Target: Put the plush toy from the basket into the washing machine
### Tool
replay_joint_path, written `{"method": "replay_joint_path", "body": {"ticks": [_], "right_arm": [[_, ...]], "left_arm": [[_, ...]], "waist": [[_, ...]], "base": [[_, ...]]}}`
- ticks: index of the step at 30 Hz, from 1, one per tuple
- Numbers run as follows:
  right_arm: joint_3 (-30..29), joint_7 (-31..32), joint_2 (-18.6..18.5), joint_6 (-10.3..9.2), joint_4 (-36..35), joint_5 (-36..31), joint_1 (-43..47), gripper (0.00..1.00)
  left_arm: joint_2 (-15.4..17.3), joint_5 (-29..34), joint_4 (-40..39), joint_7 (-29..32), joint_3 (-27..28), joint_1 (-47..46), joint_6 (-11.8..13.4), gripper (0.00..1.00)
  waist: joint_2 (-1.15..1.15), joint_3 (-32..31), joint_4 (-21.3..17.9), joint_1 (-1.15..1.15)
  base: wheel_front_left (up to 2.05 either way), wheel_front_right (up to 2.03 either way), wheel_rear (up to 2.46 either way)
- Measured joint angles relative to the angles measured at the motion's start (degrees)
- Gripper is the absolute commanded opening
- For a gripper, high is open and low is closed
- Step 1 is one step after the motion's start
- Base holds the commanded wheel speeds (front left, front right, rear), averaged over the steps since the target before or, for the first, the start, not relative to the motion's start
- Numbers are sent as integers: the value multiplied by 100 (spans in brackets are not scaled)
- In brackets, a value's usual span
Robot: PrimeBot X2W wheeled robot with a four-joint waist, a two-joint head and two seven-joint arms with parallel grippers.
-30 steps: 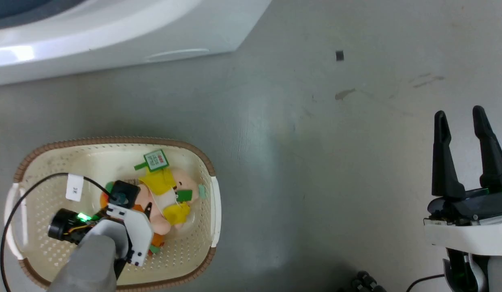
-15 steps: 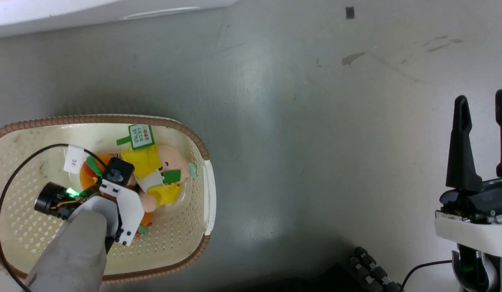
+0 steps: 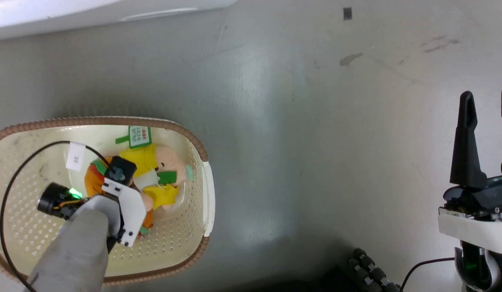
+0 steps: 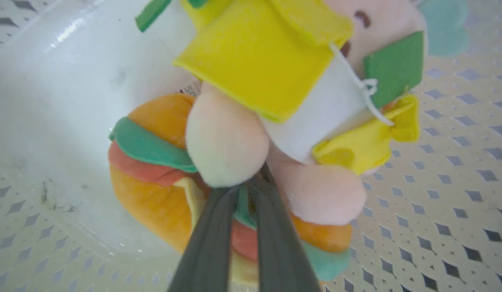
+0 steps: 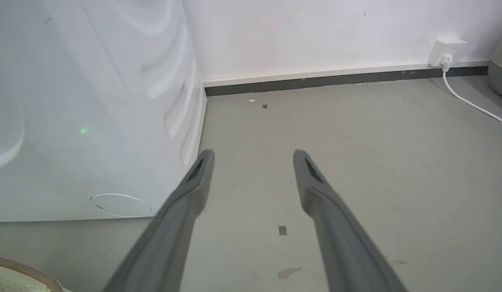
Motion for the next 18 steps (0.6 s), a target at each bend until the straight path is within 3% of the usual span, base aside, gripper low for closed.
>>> {"method": "replay_joint_path", "body": {"ticks": [8, 18], "right_arm": [[-48, 0, 0, 0, 255, -19, -24, 100], [-92, -1, 0, 0, 604, -165, 31, 100]], "left_arm": [[-158, -93, 60, -409, -116, 254, -25, 0], [-454, -223, -40, -1045, -229, 730, -32, 0]], "waist": [[0, -490, 113, 0], [0, -1658, 394, 0]], "base": [[0, 0, 0], [0, 0, 0]]}}
